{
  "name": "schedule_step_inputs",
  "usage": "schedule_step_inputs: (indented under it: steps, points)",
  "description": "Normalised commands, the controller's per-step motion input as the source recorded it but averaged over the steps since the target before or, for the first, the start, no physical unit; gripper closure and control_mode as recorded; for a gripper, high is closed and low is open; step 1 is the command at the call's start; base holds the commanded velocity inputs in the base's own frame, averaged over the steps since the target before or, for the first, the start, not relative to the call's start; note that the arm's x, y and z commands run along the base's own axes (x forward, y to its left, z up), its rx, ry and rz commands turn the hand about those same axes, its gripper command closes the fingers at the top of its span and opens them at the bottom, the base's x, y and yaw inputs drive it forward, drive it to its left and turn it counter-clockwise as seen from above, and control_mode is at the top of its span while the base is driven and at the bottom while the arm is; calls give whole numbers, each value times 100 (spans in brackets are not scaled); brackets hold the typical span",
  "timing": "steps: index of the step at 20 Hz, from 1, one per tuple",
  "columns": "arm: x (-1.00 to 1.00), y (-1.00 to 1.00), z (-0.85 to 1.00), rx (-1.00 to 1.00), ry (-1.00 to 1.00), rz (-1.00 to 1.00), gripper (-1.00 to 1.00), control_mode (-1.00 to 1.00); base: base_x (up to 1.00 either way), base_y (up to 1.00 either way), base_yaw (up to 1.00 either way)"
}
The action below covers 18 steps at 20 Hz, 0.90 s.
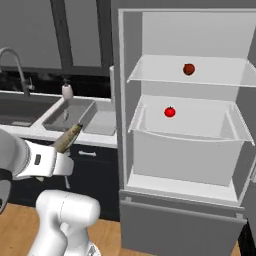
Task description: Place one tomato and one fish in each tupperware on the nearby counter, to pack two identical lunches.
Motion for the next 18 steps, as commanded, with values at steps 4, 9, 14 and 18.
schedule_step_inputs:
  steps: [4, 9, 14, 18]
  points:
    - [0, 0, 0, 0, 0, 0, 100, 100, -19, 100, 0]
    - [0, 0, 0, 0, 0, 0, 100, 100, 7, 99, 0]
    - [0, 0, 0, 0, 0, 0, 100, 100, 58, 21, 1]
    - [0, 0, 0, 0, 0, 0, 100, 100, 100, -7, 0]
